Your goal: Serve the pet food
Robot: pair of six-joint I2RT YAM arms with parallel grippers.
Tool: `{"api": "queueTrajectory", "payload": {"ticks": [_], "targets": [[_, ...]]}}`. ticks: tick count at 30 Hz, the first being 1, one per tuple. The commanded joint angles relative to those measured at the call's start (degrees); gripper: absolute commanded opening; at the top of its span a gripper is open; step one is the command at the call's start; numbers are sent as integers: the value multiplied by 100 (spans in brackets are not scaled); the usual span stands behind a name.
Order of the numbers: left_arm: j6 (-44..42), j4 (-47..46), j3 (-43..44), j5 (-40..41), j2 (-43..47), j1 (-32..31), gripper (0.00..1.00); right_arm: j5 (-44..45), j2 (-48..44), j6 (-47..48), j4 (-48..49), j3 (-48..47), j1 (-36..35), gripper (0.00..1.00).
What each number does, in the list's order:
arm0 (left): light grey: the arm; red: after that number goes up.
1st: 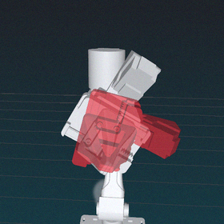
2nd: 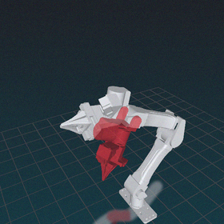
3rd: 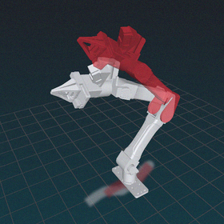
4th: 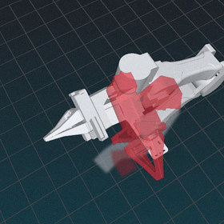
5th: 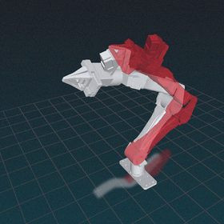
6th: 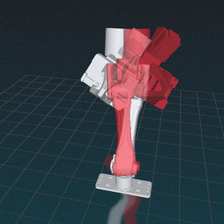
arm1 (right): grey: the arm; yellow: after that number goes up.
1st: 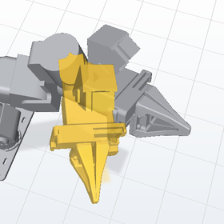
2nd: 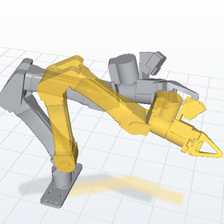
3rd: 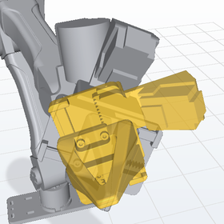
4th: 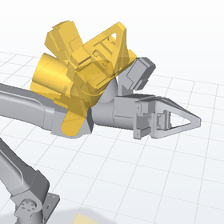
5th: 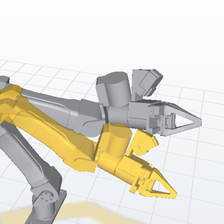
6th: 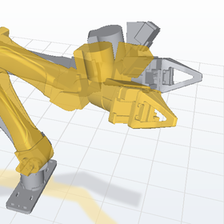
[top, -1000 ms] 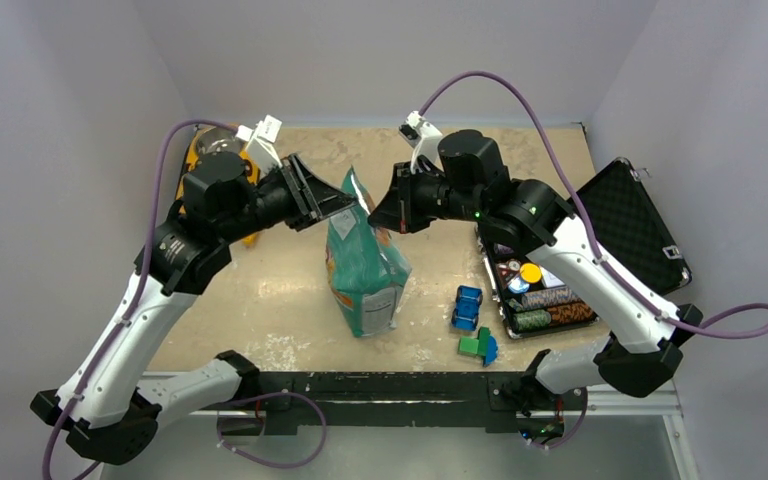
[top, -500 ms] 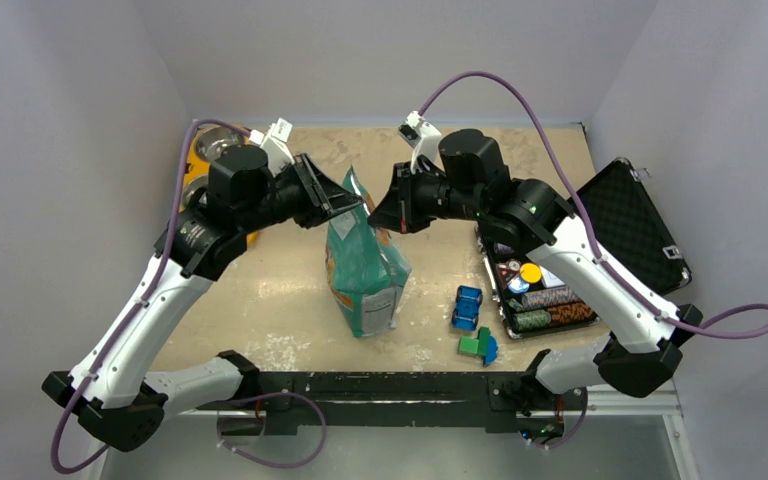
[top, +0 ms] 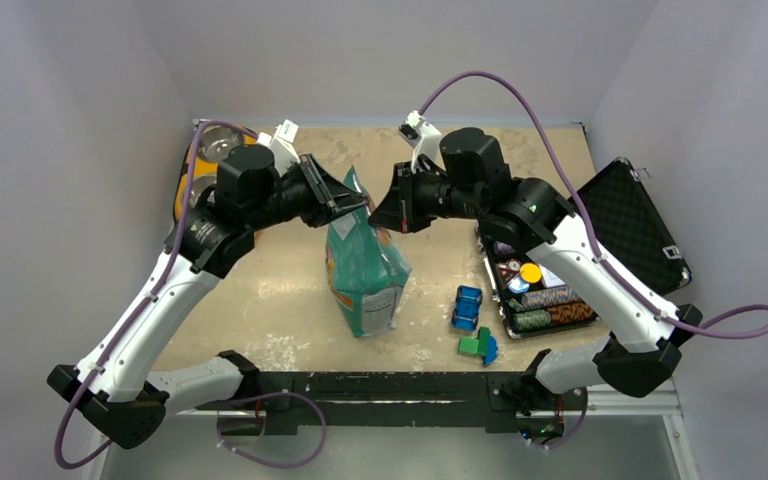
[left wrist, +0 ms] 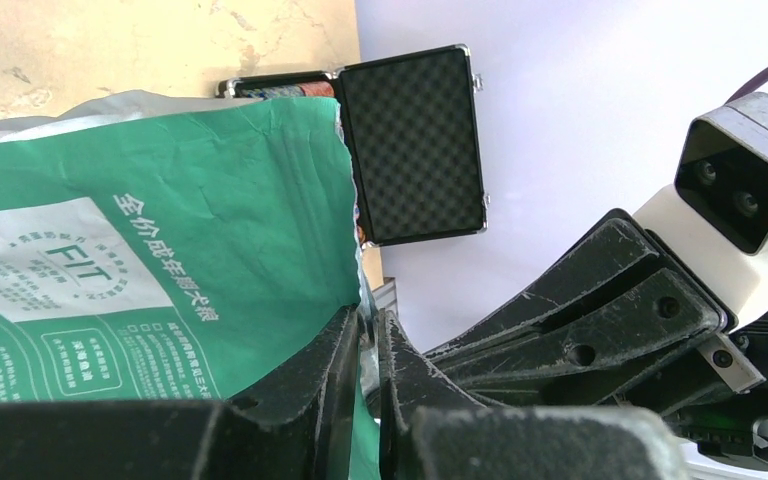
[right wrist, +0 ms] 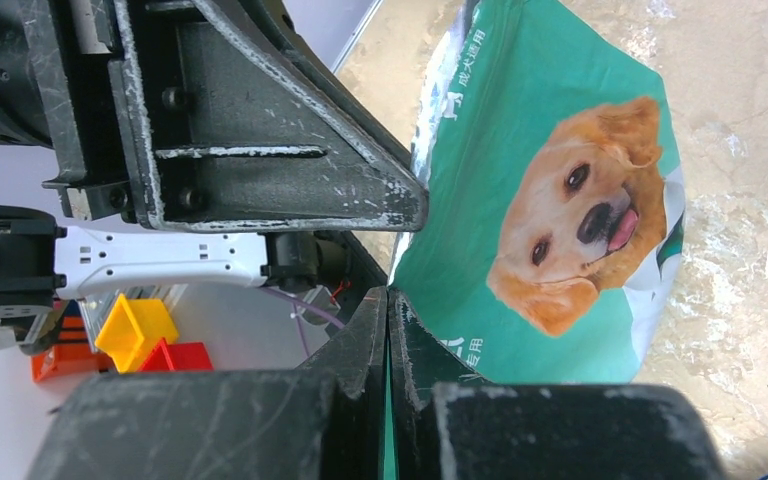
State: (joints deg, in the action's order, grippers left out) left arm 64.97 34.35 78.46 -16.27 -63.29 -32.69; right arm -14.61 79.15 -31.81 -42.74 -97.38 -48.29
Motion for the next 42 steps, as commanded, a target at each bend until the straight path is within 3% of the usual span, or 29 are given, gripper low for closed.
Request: {"api": "queueTrajectory", "payload": {"ticks": [1, 3, 4, 7, 9, 13, 26, 42], "targets": [[139, -450, -56, -320, -95, 4, 13, -255, -23, 153, -48, -204, -5, 0], [112, -464, -74, -357, -89, 4, 0, -115, -2, 233, -180, -279, -9, 0], [72, -461, -68, -361, -82, 4, 0, 59, 30, 307, -320, -379, -5, 0], [-79, -431, -61, -307, -18, 4, 0, 768, 239, 558, -1069, -922, -5, 21], [-111, -529, -188, -248, 91, 7, 0, 1145, 476, 693, -1503, -1314, -7, 26], [-64, -887, -448, -218, 309, 19, 0, 1306, 664, 743, -1690, -1544, -29, 27], [-134, -589, -277, -270, 217, 95, 0, 1266, 850, 853, -1655, -2263, -248, 28], [-129, -542, -295, -262, 253, 97, 0, 969, 1065, 771, -1571, -2124, -305, 26]]}}
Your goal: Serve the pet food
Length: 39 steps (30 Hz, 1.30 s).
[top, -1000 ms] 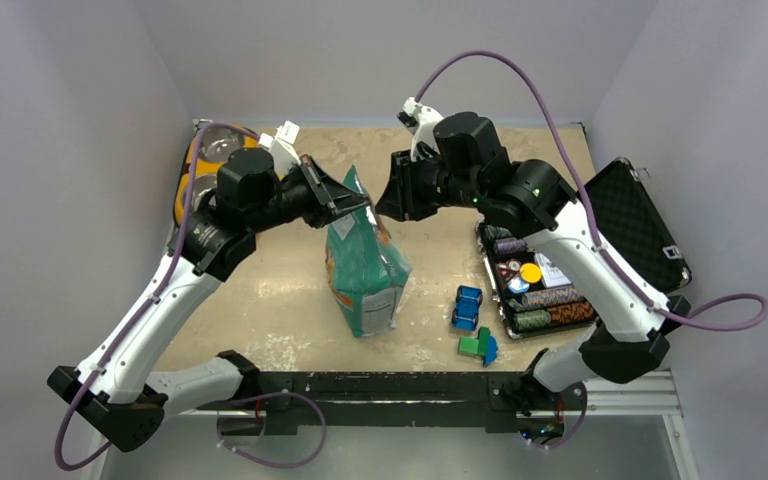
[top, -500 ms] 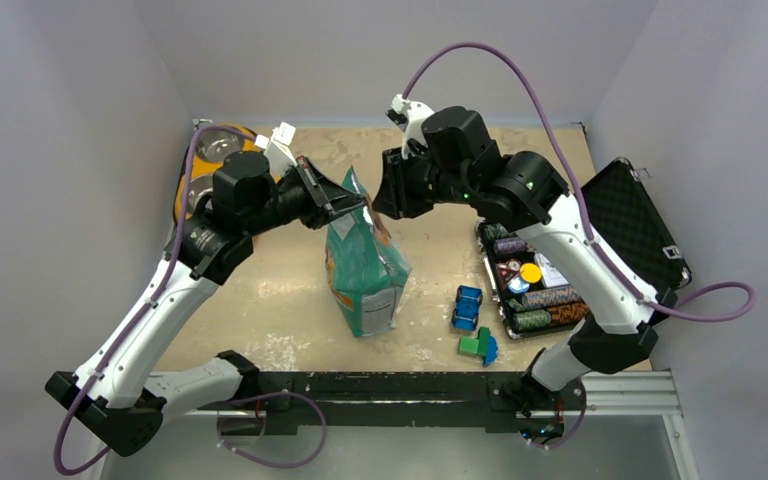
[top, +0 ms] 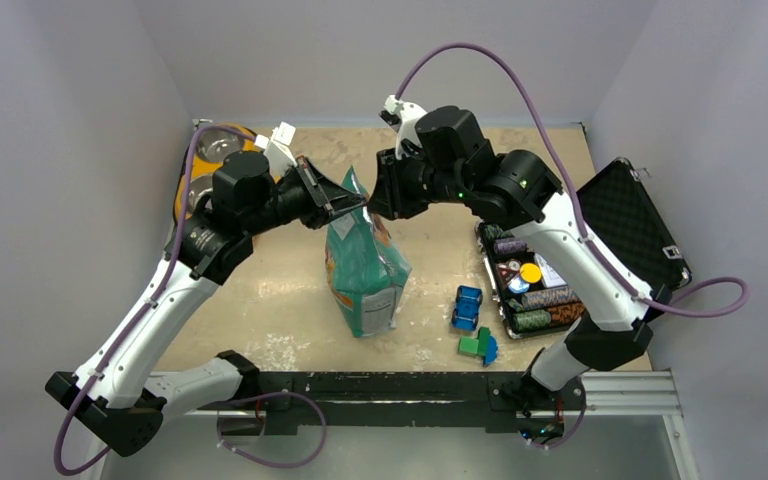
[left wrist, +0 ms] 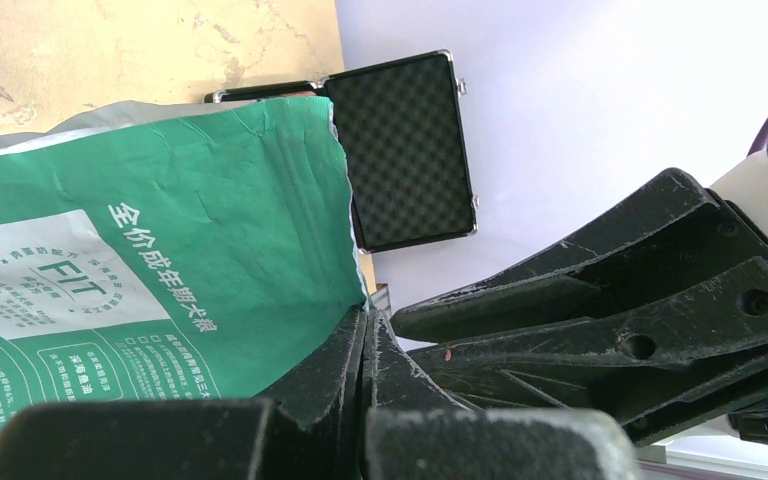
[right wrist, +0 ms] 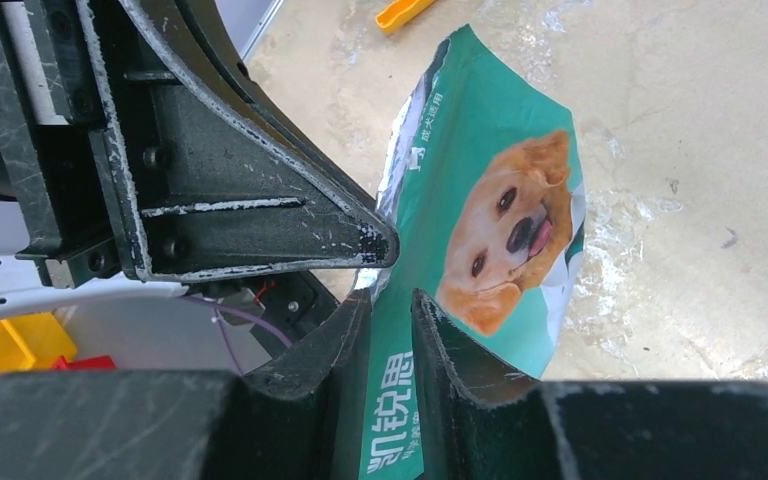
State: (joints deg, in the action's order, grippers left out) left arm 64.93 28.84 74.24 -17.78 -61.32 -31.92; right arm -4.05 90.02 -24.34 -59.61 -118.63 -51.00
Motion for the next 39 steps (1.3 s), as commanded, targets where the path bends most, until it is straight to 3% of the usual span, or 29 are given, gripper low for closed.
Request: {"api": "queueTrajectory", "payload": {"ticks": [1, 11, 20, 22, 25, 30, 35, 39], "targets": [[-125, -4, 121, -117, 58, 20, 0, -82, -8, 25, 110, 6, -35, 25], [-152, 209, 179, -38, 119, 21, 0, 397, 163, 0, -325, -101, -78, 15], [-122, 306, 248, -14, 114, 26, 0, 480, 516, 110, -635, -533, -270, 22], [-96, 562, 363, 89, 83, 23, 0, 834, 630, 18, -916, -639, -299, 17], [-183, 972, 598, 251, 4, 20, 0, 1400, 710, -194, -1257, -595, -305, 0], [-495, 2215, 1263, 634, -291, 20, 0, 2180, 573, -220, -1307, -384, -451, 0], [-837, 3064, 1741, 722, -680, 20, 0, 3318, 1140, -6, -1845, -1015, -776, 0], [-924, 3541, 2002, 610, -967, 24, 0, 2921, 721, 360, -979, -289, -858, 0]]}}
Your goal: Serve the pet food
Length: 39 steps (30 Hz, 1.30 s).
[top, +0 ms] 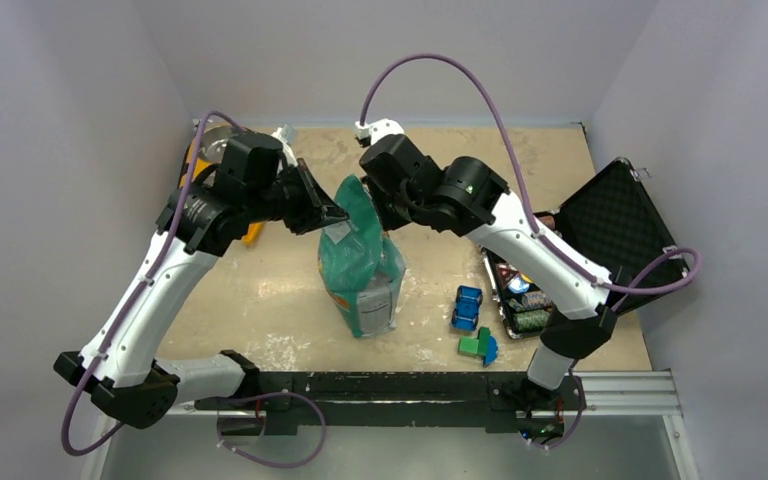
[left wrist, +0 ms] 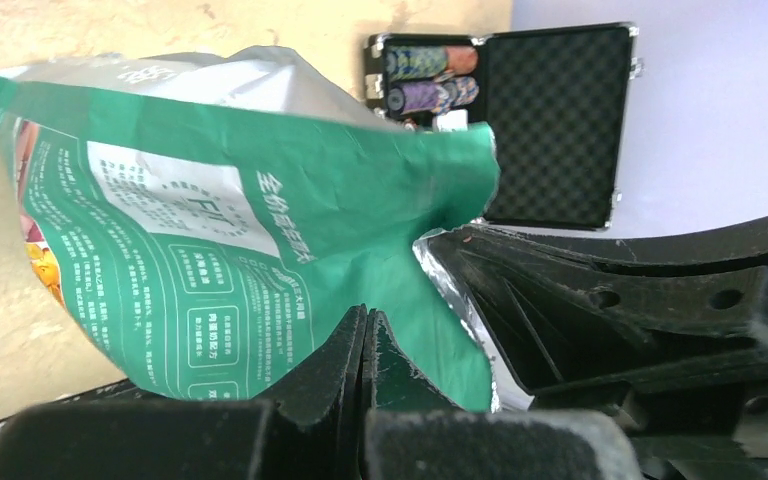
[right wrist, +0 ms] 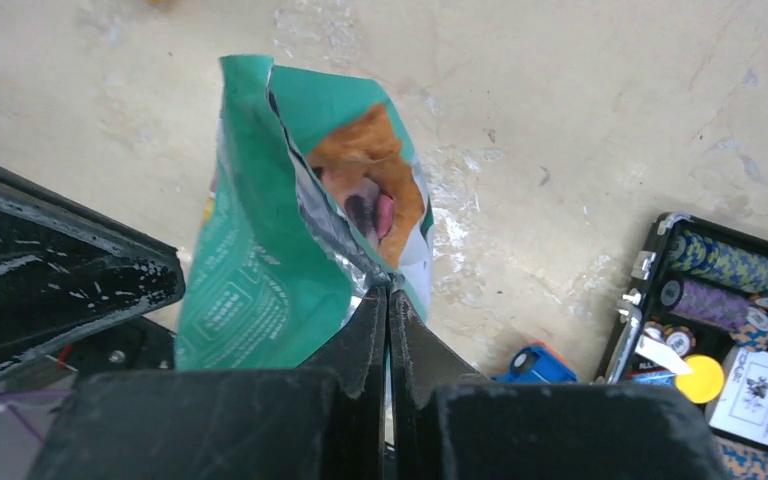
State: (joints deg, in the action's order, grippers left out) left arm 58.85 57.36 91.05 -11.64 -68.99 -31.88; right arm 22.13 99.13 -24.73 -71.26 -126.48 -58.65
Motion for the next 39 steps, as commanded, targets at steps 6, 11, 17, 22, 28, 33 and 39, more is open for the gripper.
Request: {"api": "queueTrajectory", "payload": {"ticks": [6, 11, 17, 22, 28, 33, 39], "targets": [[-408, -1134, -473, -751, 485, 41, 15, -1558, -1003, 388, 1391, 1284, 141, 0], [-322, -1259, -556, -589, 608, 55, 39, -3182, -1127, -92, 1977, 1321, 717, 0], [-104, -1311, -606, -337, 738, 50, 47, -4097, -1021, -287, 2030, 1149, 935, 0], [-57, -1295, -602, -357, 679, 56, 46, -4110, -1274, -207, 2073, 1449, 940, 0], [-60, -895, -260, -349, 271, 60, 44, -3782, -1234, -81, 1824, 1376, 915, 0], [-248, -977, -113, -208, 51, 68, 37, -3098, -940, 156, 1196, 880, 658, 0], [-339, -1140, 44, -195, -147, 69, 17, -1967, -247, 420, 31, -292, 288, 0]]}}
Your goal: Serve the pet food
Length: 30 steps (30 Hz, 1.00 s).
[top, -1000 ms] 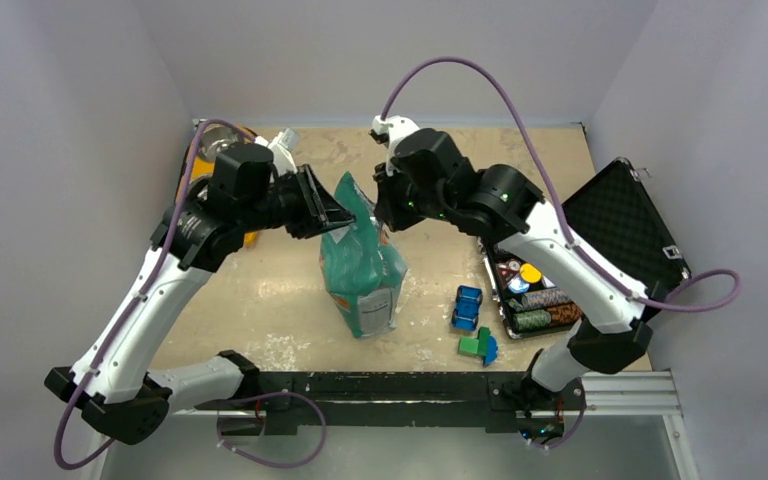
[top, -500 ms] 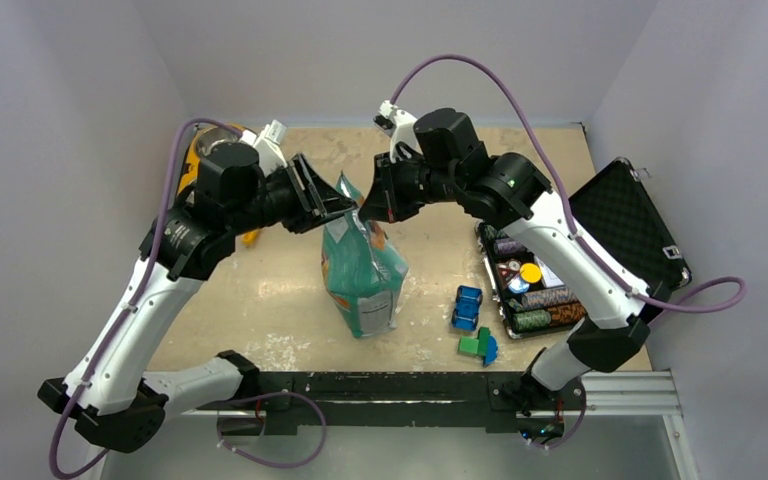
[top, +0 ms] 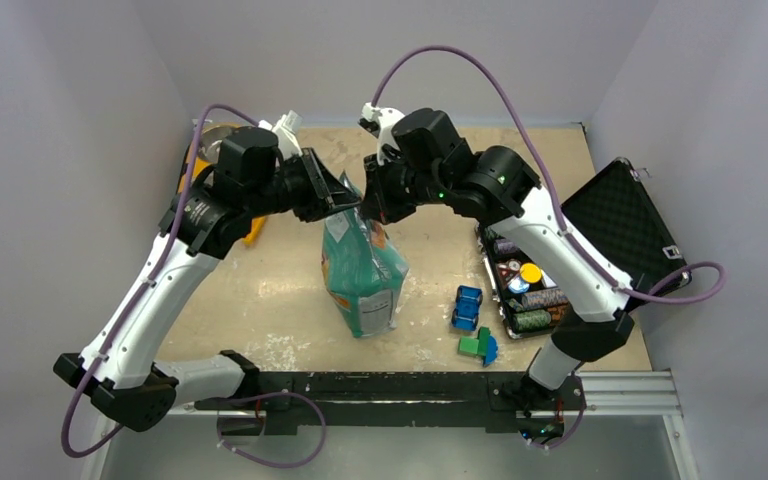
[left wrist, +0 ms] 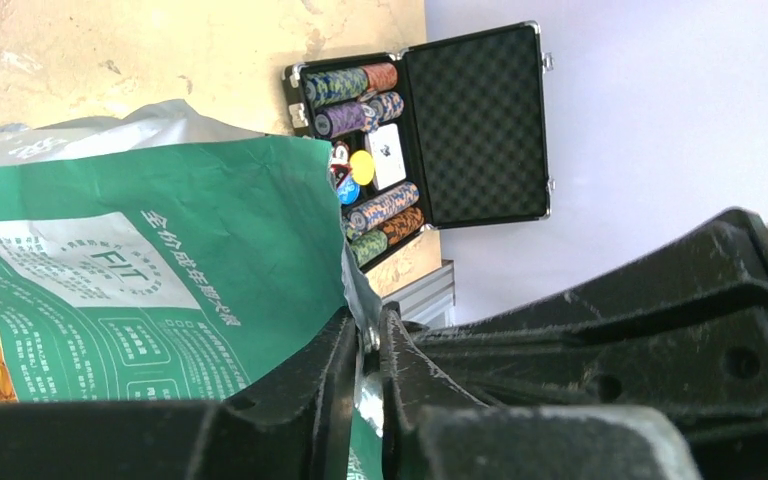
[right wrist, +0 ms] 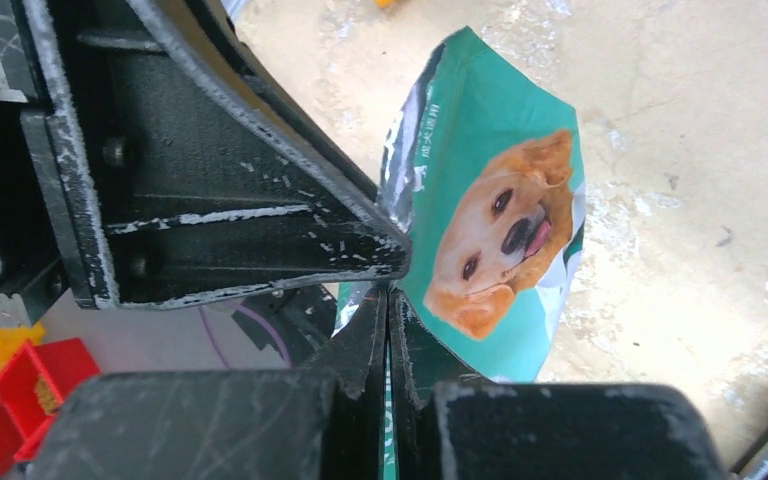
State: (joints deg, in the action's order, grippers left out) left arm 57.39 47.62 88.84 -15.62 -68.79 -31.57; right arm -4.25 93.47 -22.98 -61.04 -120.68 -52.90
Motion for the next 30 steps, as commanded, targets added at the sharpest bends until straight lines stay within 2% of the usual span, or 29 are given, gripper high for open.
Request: {"api": "queueTrajectory", "payload": {"ticks": [1, 2, 3, 7, 15, 18, 23, 27, 30], "targets": [[-212, -142, 279, 200, -186, 37, 9, 887, 448, 250, -1219, -1095, -331, 0], [-232, -139, 283, 207, -187, 43, 2, 1087, 561, 251, -1402, -1268, -368, 0], [-237, -126, 281, 223, -185, 38, 0, 1269, 631, 251, -1547, -1371, -410, 0], [-80, 12, 349, 443, -176, 43, 0, 1603, 707, 225, -1806, -1434, -524, 1], [71, 431, 718, 589, -314, 37, 0, 1395, 715, 162, -2027, -1561, -671, 19], [62, 469, 810, 583, -355, 40, 0, 1248, 582, 124, -1938, -1349, -682, 21], [19, 554, 869, 632, -350, 45, 0, 1004, 370, 26, -1823, -1056, -693, 15], [-11, 579, 858, 652, -336, 45, 0, 924, 95, -54, -1708, -626, -721, 1], [-41, 580, 822, 637, -298, 42, 0, 556, -223, 0, -1219, -143, -721, 0]]}}
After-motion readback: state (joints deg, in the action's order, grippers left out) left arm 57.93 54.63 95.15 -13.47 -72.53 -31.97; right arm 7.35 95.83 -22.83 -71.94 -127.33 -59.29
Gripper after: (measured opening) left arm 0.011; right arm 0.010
